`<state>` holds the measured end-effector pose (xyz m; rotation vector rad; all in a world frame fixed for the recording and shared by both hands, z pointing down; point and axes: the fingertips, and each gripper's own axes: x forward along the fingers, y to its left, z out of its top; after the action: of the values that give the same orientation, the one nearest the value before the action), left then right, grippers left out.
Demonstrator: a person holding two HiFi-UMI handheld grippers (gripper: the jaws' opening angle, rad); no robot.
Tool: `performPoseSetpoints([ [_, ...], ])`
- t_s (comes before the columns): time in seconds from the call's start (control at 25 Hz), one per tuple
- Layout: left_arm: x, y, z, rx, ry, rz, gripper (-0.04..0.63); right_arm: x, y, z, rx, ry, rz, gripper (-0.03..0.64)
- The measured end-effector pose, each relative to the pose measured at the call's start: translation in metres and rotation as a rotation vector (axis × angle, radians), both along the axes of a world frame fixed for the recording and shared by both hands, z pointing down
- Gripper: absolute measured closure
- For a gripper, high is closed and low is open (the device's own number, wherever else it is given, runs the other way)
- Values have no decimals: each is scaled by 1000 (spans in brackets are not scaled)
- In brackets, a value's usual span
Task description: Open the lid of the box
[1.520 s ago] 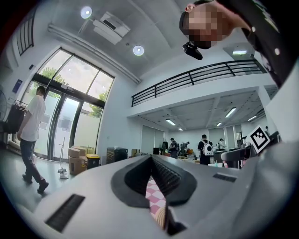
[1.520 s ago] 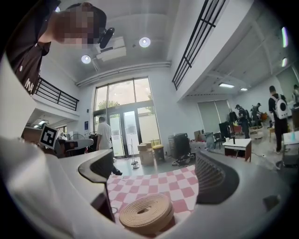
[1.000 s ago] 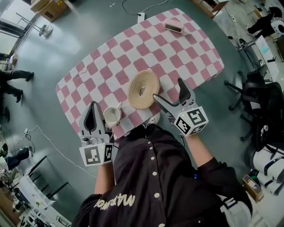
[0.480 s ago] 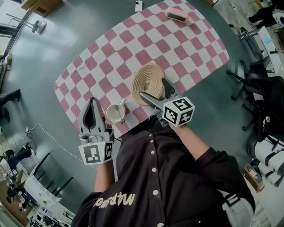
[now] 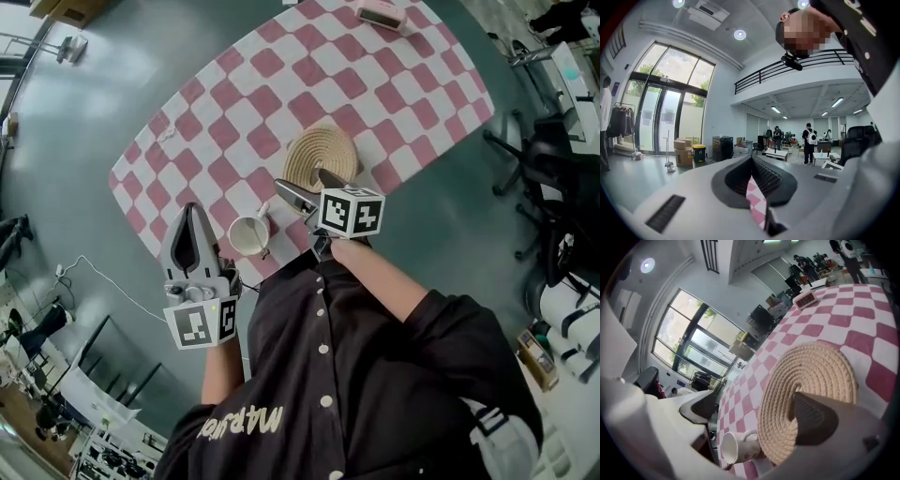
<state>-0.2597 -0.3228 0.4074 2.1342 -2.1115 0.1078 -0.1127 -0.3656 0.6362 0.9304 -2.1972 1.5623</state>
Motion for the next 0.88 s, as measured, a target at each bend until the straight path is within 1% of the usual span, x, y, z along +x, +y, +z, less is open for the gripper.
performPoseSetpoints([
  [0.16,-6,-3,6,-11,6,-2,588,-11,2,18,-90,11,35,100],
  [0.4,-12,-6,15,-25,22,-6,588,-15,-6,32,-174,70,126,109],
  [0.6,-20,-8,21,-31,38,-18,588,-14,-16,42,-277,73,185,114],
  [0.76,-26,-8,25,-34,52,-29,588,-13,-20,52,-342,99,189,140],
  [0.88,-29,-8,28,-36,64,-38,588,-11,-21,61,-367,163,207,173],
])
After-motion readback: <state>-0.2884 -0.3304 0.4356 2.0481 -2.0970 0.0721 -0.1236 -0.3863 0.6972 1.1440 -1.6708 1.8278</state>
